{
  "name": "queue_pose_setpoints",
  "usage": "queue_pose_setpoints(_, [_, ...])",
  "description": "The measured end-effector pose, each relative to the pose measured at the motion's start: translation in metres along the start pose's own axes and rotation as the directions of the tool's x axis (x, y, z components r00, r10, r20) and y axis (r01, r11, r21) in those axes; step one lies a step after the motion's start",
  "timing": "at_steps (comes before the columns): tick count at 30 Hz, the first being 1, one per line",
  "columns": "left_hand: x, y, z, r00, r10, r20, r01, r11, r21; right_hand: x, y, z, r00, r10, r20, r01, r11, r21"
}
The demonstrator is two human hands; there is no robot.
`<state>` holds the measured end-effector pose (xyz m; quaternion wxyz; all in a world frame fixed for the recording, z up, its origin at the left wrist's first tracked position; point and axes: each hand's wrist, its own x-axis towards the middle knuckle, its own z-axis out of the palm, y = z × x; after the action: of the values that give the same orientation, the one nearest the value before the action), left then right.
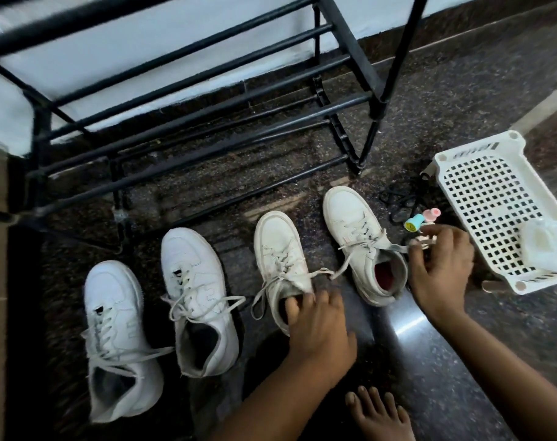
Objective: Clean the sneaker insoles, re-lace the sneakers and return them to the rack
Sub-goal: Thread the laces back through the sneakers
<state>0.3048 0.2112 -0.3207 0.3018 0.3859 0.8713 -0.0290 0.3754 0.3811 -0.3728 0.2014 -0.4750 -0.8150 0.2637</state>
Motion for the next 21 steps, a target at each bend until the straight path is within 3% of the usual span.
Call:
queue_pose_setpoints(3, [-0.041, -0.034, -0.003, 0.986, 0.169, -0.016, -0.167, 0.982, 0.085, -0.025, -0.025, 0.007, 0.995, -0.102, 0.004, 0.101, 0.984, -0.147])
queue_pose_setpoints(5, [-0.069, -0.059, -0.007, 0.983, 0.183, -0.022, -0.180, 0.979, 0.091, -0.040, -0.045, 0.013, 0.975, -0.205, 0.084, 0.216, 0.964, -0.157])
queue_pose_setpoints(7, [-0.095, -0.090, -0.014, 0.993, 0.115, -0.004, -0.115, 0.993, 0.040, -0.058, -0.072, 0.022, 0.907, -0.354, 0.230, 0.371, 0.928, -0.035])
queue_pose_setpoints(9, [-0.115, -0.131, -0.001, 0.999, -0.006, -0.043, 0.008, 0.998, 0.057, -0.083, -0.104, 0.035, 0.753, -0.483, 0.447, 0.457, 0.873, 0.172])
queue_pose_setpoints(11, [-0.134, -0.170, 0.012, 0.980, -0.130, -0.152, 0.132, 0.991, 0.008, -0.112, -0.135, 0.047, 0.522, -0.558, 0.645, 0.505, 0.812, 0.294])
queue_pose_setpoints(13, [-0.152, -0.205, 0.026, 0.938, -0.311, -0.151, 0.282, 0.941, -0.185, -0.142, -0.159, 0.064, 0.292, -0.560, 0.775, 0.576, 0.750, 0.325])
queue_pose_setpoints(15, [-0.160, -0.237, 0.063, 0.894, -0.420, -0.154, 0.380, 0.895, -0.233, -0.169, -0.175, 0.078, 0.133, -0.467, 0.874, 0.710, 0.661, 0.244])
queue_pose_setpoints(18, [-0.162, -0.264, 0.102, 0.865, -0.498, -0.061, 0.442, 0.814, -0.377, -0.195, -0.183, 0.101, 0.086, -0.302, 0.950, 0.801, 0.588, 0.115])
queue_pose_setpoints(21, [-0.155, -0.271, 0.114, 0.839, -0.534, -0.106, 0.481, 0.819, -0.313, -0.203, -0.175, 0.119, 0.089, -0.228, 0.970, 0.836, 0.546, 0.052])
